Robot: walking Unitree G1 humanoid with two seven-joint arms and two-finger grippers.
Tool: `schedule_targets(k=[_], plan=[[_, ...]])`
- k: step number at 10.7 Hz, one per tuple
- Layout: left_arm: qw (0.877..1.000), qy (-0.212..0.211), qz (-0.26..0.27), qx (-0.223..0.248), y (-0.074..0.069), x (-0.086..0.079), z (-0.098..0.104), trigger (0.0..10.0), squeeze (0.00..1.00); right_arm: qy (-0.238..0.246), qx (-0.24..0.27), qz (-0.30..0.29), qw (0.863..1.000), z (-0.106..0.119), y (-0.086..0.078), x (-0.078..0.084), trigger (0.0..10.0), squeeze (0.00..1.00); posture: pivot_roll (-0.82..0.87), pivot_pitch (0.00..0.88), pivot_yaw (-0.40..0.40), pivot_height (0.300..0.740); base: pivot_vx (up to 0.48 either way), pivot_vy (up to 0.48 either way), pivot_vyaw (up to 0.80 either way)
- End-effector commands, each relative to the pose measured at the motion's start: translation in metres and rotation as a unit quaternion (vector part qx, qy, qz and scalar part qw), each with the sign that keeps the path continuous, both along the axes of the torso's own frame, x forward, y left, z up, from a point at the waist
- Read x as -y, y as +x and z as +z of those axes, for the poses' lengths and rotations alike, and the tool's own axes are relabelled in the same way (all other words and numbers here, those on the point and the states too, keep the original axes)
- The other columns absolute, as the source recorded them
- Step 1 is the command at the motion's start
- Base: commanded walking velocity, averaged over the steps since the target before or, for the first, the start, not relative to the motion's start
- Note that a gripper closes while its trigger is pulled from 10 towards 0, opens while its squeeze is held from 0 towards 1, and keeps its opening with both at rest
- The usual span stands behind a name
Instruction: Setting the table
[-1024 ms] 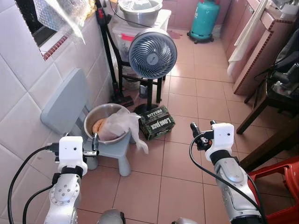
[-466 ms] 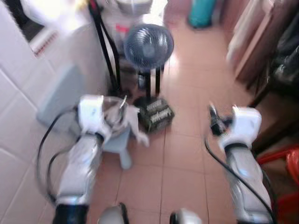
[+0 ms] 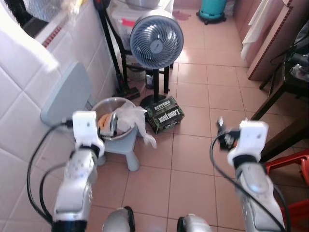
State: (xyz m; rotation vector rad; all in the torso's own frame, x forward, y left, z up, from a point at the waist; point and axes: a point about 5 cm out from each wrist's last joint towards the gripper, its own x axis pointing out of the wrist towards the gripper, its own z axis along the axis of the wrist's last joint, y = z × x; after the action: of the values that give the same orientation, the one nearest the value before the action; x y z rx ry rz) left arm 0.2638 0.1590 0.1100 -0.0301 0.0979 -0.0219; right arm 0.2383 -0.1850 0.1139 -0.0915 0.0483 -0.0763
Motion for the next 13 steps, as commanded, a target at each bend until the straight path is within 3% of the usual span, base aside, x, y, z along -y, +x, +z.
schedule_targets(k=[1, 4, 8, 13], plan=[[1.0, -0.009, 0.006, 0.02, -0.0018, -0.0008, 0.0087, 10.0, 0.0, 0.0, 0.02, 0.011, 1.0, 0.0077, -0.0012, -0.0031, 10.0, 0.0, -0.02, 0.171, 0.044, 0.74, 0.0, 0.0, 0.0], [1.0, -0.018, 0.011, 0.022, 0.0005, -0.0048, 0.0116, 10.0, 0.0, 0.007, 0.031, 0.002, 1.0, 0.0118, 0.0004, -0.0003, 10.0, 0.0, -0.02, 0.174, 0.053, 0.74, 0.0, 0.0, 0.0], [0.999, -0.024, -0.008, 0.024, 0.0045, 0.0019, 0.0148, 10.0, 0.0, 0.003, 0.03, 0.003, 1.0, 0.0102, -0.0009, 0.0011, 10.0, 0.0, -0.02, 0.173, 0.06, 0.74, 0.0, 0.333, -0.7], [0.999, -0.018, -0.013, 0.035, 0.0074, 0.0009, 0.0181, 10.0, 0.0, 0.006, 0.03, 0.007, 1.0, 0.0097, 0.0039, -0.0015, 10.0, 0.0, -0.01, 0.164, 0.06, 0.74, 0.0, 0.0, -0.8]])
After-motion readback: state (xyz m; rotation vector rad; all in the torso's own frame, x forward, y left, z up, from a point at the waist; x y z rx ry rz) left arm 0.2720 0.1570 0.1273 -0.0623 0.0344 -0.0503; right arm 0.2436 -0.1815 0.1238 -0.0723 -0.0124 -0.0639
